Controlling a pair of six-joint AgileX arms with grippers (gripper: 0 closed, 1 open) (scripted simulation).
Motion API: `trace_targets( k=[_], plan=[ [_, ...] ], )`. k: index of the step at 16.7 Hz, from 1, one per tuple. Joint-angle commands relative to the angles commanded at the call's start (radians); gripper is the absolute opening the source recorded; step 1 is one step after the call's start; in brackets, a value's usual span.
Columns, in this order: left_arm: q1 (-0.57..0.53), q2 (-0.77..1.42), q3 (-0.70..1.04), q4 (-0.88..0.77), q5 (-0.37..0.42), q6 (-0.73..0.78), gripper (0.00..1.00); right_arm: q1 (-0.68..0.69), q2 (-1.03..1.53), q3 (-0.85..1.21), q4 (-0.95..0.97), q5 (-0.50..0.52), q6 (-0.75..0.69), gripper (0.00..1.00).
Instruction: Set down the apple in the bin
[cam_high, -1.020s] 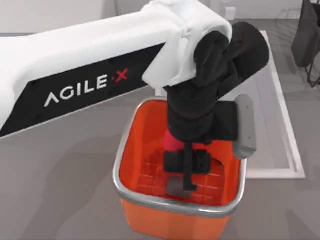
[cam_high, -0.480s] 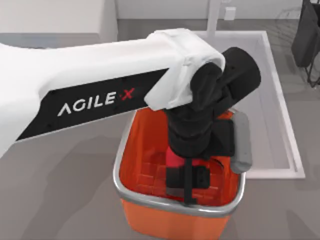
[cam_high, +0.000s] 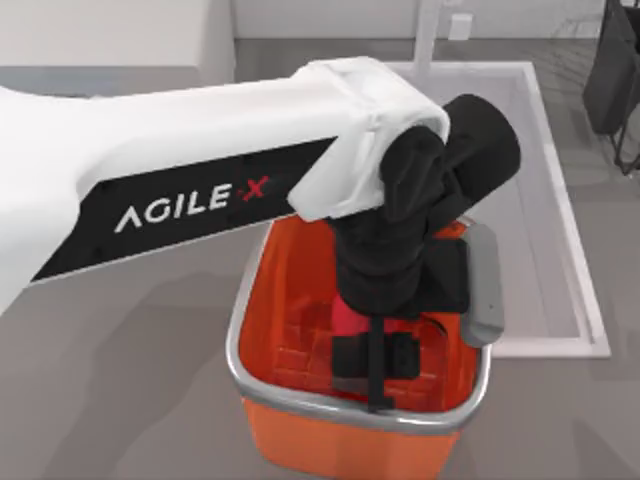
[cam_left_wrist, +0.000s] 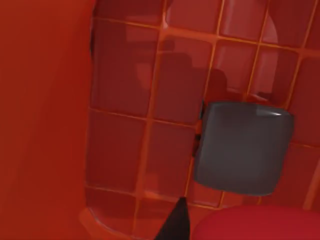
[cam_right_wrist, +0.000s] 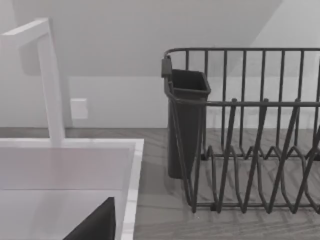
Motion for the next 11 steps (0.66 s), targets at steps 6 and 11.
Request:
trace_targets(
  k=[6, 11],
  plan=[
    [0.000, 0.000, 0.000, 0.000, 0.000, 0.000, 1.00, 0.000, 0.000, 0.000, 0.000, 0.000, 0.000, 1.00],
    [0.000, 0.000, 0.000, 0.000, 0.000, 0.000, 1.00, 0.000, 0.000, 0.000, 0.000, 0.000, 0.000, 1.00]
  ],
)
